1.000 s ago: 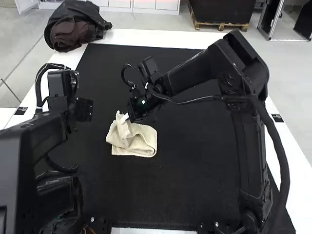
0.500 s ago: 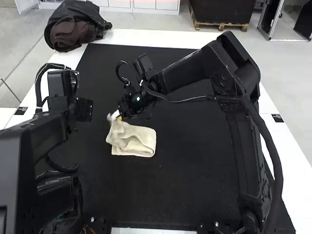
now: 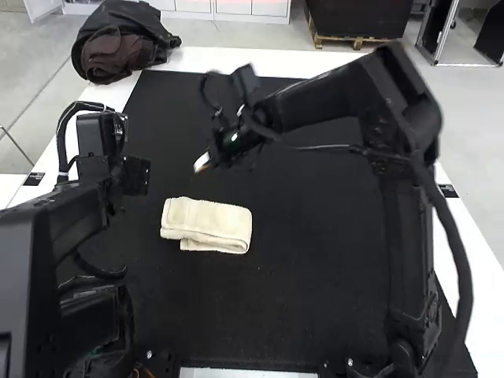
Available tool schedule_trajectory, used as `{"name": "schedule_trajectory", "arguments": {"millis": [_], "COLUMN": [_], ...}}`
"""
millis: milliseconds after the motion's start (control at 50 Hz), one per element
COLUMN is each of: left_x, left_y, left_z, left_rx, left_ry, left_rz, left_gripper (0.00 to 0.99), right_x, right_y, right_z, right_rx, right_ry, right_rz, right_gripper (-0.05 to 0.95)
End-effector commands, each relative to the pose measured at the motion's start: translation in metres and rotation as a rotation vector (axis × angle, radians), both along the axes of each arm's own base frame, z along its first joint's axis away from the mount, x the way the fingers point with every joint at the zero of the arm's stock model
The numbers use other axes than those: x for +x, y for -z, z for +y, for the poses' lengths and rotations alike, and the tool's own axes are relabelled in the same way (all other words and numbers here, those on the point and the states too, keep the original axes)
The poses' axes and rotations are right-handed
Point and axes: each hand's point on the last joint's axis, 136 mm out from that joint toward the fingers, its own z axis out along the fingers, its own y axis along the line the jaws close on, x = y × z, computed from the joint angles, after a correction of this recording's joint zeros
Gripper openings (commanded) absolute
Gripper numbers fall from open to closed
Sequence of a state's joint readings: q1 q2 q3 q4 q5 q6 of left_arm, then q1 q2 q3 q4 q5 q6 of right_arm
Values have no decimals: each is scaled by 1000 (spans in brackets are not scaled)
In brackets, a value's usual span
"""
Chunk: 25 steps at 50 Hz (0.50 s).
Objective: Fold the towel.
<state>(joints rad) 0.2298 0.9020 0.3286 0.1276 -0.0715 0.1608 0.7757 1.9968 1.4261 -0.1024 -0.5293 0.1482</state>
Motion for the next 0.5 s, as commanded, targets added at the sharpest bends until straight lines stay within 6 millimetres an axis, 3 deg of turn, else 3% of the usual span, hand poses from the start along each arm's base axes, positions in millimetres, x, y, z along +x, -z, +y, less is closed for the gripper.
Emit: {"name": "schedule_trajectory", "arguments": {"millis": [0, 220, 480], "left_x": [-2, -2, -2], "left_y": [4, 5, 4], "left_z": [-1, -1, -1], "left_rx": [2, 3, 4], "left_ry": [9, 9, 9], "left_rz": [3, 0, -3], "left_gripper": [949, 949, 949], "right_x": [-2, -32, -54], "right_y": [-9, 26, 45], "right_z": [-15, -29, -20], "right_rx": [9, -33, -1], "right_ry": [-6, -51, -88], "right_rz": [1, 99, 110], "right_gripper": [-20, -20, -21]}}
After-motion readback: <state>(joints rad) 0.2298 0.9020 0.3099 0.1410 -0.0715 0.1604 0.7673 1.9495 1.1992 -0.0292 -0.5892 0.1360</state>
